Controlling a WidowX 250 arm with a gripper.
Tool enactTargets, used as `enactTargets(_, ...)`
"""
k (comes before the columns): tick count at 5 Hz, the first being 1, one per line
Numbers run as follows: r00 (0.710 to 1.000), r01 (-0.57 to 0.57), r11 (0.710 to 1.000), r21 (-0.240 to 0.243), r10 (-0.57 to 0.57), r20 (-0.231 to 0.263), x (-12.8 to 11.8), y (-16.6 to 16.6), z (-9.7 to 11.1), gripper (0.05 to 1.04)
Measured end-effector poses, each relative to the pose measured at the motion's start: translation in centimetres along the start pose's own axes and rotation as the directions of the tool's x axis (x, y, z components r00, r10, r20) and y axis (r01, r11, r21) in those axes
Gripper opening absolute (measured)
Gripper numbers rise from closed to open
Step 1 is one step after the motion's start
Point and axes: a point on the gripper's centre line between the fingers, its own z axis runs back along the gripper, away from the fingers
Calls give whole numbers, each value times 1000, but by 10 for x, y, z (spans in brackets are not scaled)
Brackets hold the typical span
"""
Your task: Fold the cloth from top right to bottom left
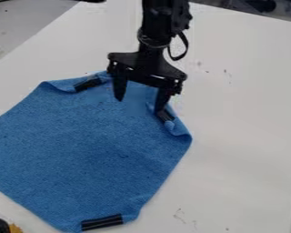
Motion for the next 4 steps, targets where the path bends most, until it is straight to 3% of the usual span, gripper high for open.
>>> enactTargets(2,1000,-18,999,-36,19,20,29,-16,-35,999)
enactTargets(4,1000,11,999,-52,-10,14,42,-22,-41,999)
